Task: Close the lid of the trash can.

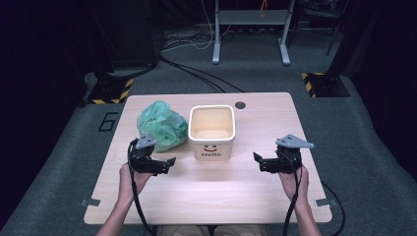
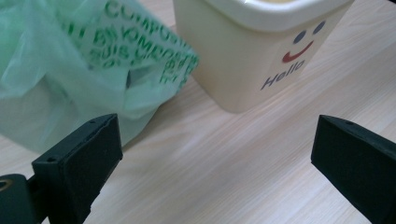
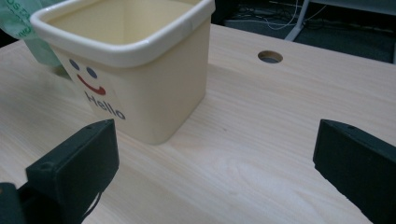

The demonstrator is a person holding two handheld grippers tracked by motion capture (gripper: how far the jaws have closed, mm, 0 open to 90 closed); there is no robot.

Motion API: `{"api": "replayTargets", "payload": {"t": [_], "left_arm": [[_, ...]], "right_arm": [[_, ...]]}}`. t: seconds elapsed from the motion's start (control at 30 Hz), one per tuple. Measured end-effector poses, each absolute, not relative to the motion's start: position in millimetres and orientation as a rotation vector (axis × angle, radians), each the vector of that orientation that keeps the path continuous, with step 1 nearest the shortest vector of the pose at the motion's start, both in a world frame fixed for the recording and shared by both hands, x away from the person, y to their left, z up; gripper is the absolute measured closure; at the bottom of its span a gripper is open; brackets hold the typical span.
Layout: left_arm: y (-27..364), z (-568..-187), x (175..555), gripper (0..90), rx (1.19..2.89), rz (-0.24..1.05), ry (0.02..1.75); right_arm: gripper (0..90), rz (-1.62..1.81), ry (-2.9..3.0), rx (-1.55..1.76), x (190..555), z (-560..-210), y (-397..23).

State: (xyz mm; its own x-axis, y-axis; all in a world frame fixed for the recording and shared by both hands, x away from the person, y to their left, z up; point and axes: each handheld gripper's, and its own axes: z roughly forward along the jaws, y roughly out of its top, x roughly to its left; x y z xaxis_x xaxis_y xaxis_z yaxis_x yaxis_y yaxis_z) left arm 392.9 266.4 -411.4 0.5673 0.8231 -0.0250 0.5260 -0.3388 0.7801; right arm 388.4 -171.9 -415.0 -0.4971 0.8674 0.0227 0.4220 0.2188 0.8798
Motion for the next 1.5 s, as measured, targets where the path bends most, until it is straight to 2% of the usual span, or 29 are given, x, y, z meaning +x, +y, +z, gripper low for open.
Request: {"api": "replayTargets", "payload": {"t": [0.6, 1.07, 1.23, 1.5], "left_arm": [[318, -472, 369, 0.4, 2.005, 0.464, 1.244], [339, -525, 369, 0.0, 2.065, 0.471, 1.325], [339, -531, 367, 0.0, 2.035, 0.54, 1.3], [339, -531, 370, 0.0, 2.027, 0.544, 1.32]], "right_arm": [[0.0, 1.113, 1.998, 1.31, 361, -457, -211], [0.0, 0.951, 2.023, 1.503, 376, -517, -249], [0.0, 0.879, 2.068, 1.492, 377, -528, -248], [0.0, 0.863, 2.051, 1.494, 378, -529, -246]]}}
